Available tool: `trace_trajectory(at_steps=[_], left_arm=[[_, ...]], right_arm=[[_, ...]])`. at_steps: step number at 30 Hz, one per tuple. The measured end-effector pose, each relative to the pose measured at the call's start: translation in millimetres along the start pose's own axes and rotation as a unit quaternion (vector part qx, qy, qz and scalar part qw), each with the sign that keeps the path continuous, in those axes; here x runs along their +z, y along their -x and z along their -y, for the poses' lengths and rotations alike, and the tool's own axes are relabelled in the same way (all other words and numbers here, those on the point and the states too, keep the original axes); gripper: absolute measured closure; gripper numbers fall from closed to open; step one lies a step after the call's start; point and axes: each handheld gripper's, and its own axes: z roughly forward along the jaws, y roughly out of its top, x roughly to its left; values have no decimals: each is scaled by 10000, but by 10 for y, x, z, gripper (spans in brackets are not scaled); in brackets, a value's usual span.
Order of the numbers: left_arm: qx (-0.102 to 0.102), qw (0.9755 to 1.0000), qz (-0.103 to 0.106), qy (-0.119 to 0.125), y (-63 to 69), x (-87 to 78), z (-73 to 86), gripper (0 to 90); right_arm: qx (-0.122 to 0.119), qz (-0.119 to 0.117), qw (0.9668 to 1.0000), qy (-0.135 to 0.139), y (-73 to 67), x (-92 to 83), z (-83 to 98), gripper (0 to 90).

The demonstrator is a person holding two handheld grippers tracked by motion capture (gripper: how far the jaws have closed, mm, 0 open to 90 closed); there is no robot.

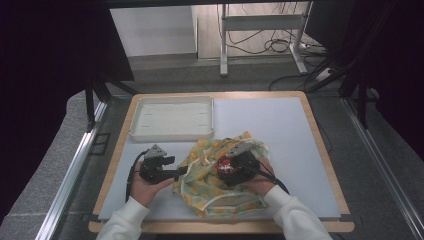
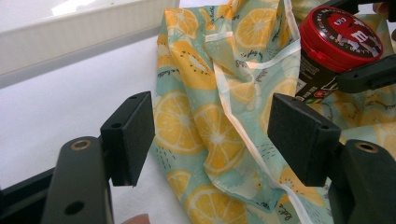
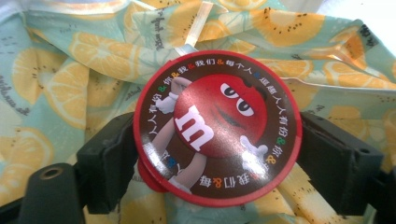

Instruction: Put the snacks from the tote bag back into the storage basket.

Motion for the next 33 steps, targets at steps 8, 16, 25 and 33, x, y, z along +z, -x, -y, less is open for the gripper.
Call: trace_trajectory(at_steps=[8, 16, 25, 33], left_arm=[[-21, 10000, -15, 35, -22, -22, -4, 320], [-17, 10000, -8, 21, -25, -17, 0, 320], [-17, 10000, -11, 21, -27, -20, 2, 320], [-30, 10000, -11, 10, -32, -15, 4, 319]], right_arm=[[-66, -36, 10000, -33, 1, 10, 1, 253], [-38, 5, 10000, -5, 13, -15, -3, 254], [-20, -57, 9999, 152, 20, -136, -27, 255], [-21, -87, 9996, 258, 33, -242, -41, 255]])
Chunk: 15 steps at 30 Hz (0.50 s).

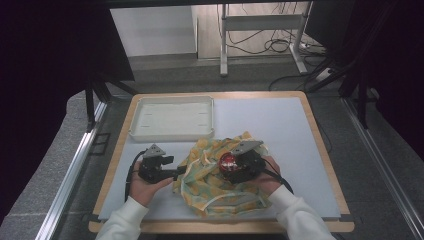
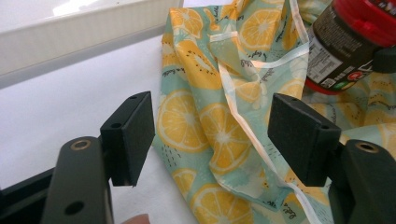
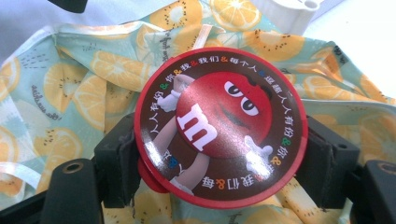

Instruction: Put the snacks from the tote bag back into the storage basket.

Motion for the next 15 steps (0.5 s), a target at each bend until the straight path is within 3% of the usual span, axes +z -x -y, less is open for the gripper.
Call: trace_trajectory(at_steps=[15], left_arm=[[6, 10000, 19, -5, 1, 5, 2, 317]], right_arm=[[-87, -80, 9997, 202, -13, -177, -65, 255]])
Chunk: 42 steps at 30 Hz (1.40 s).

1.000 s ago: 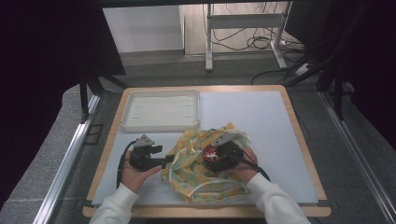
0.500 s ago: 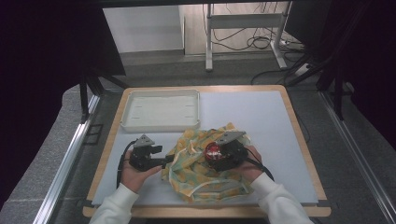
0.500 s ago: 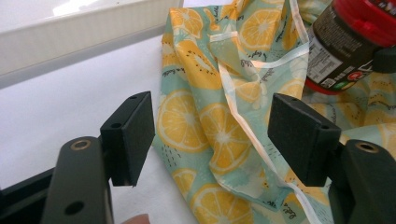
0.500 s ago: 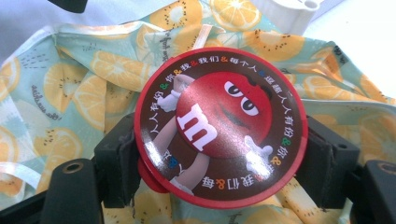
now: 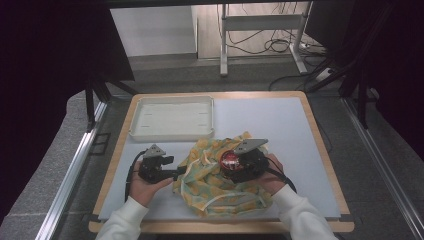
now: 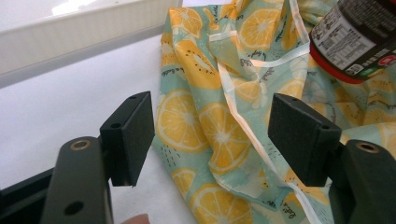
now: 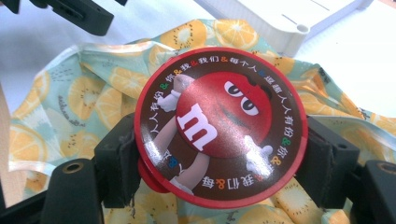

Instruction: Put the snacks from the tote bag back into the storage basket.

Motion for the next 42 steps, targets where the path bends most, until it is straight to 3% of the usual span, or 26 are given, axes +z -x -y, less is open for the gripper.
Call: trace_trajectory(at_steps=[13, 42], left_arm=[[22, 10000, 7, -7, 4, 4, 1, 313], [34, 10000, 42, 11, 30, 7, -12, 309]], right_arm=[[6, -138, 9997, 208, 19, -116, -45, 256], [52, -119, 9991, 407, 67, -192, -203, 256]])
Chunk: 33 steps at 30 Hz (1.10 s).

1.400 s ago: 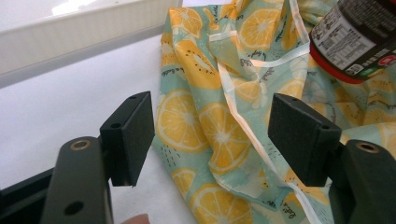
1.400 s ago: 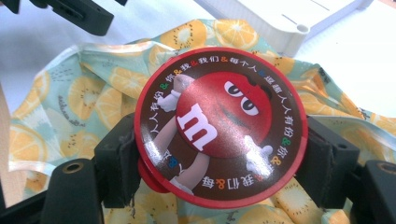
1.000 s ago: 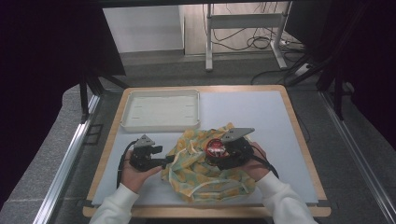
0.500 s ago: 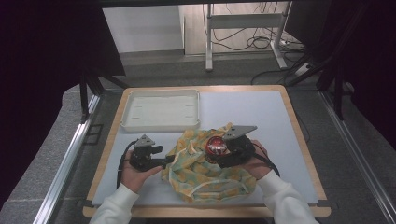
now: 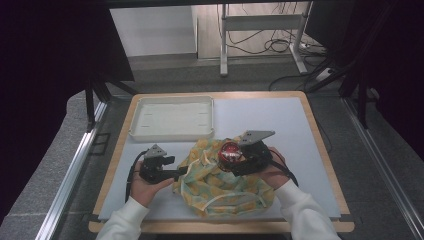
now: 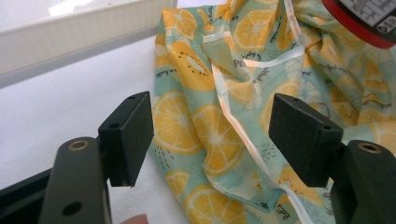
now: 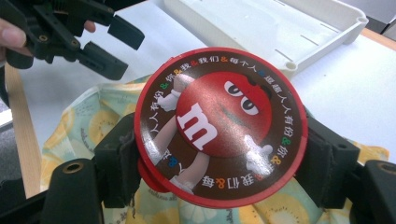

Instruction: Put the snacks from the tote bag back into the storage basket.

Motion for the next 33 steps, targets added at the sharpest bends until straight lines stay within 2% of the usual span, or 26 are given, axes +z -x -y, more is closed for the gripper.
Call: trace_trajectory(at_steps=[4, 10, 18, 25, 33], left_arm=[[0, 10000, 28, 12, -7, -12, 3, 308], [-52, 10000, 12, 34, -34, -24, 13, 308], [-33, 10000, 11, -11, -25, -4, 16, 306], [-57, 10000, 20, -8, -30, -2, 18, 306], [-34, 10000, 25, -37, -40, -6, 20, 305]], right_arm=[[12, -1, 10000, 20, 12, 10, -41, 256], [-12, -56, 10000, 74, 59, 75, -200, 256], [-41, -69, 9999, 93, 195, 169, -391, 256], [-60, -74, 9999, 68, 278, 225, -449, 256], [-39, -87, 9999, 47, 362, 370, -504, 256]])
